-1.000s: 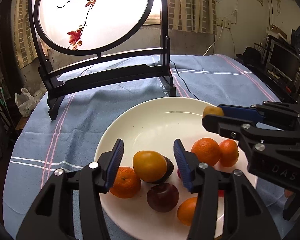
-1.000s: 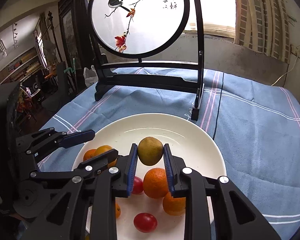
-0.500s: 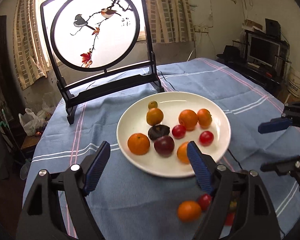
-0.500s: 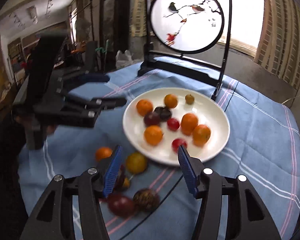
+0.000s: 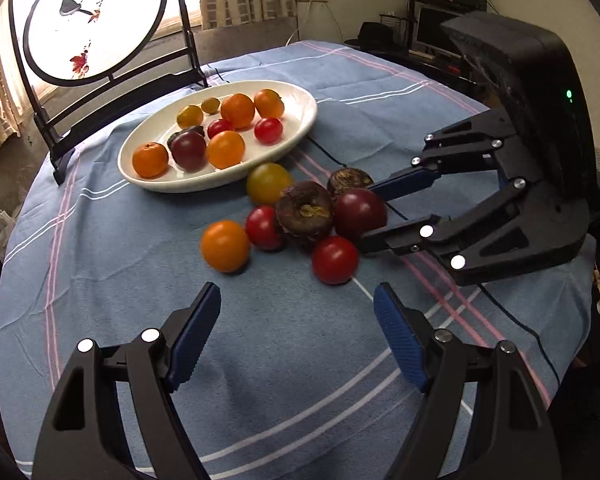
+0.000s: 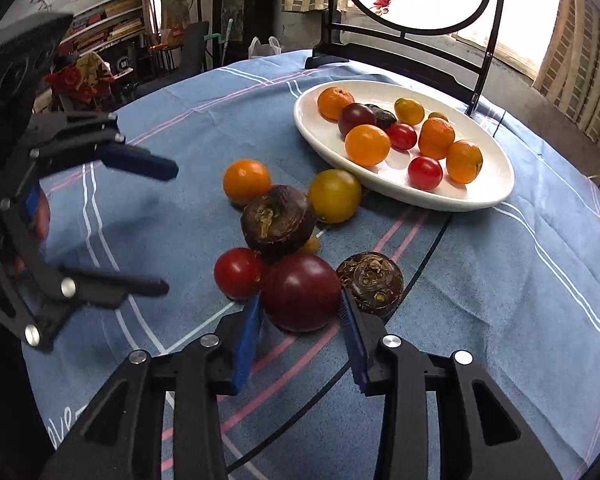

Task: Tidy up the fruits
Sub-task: 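Grasp a red tomato with the left gripper while the right grasps a dark red plum, then carry the tomato and plum over the plate and open both grippers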

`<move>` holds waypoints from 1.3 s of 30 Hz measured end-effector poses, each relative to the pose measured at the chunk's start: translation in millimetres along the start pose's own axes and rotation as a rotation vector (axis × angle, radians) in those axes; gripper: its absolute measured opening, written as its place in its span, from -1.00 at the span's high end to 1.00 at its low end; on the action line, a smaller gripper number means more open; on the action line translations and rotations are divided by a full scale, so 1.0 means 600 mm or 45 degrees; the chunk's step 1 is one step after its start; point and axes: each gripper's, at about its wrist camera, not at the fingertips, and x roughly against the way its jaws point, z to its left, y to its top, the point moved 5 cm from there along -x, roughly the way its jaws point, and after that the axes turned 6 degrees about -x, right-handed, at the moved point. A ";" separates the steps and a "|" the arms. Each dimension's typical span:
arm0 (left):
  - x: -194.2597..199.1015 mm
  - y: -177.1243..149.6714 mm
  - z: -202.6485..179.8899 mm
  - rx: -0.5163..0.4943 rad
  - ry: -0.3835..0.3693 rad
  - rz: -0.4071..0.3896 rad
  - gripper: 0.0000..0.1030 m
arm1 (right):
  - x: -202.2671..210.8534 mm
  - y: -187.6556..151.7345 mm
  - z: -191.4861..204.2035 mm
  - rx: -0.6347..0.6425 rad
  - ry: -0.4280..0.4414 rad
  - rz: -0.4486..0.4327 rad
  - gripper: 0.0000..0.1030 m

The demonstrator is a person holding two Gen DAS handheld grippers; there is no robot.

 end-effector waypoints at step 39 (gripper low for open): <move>0.016 0.107 0.073 0.181 0.298 -0.156 0.45 | 0.086 0.039 -0.033 -0.143 0.064 -0.197 0.26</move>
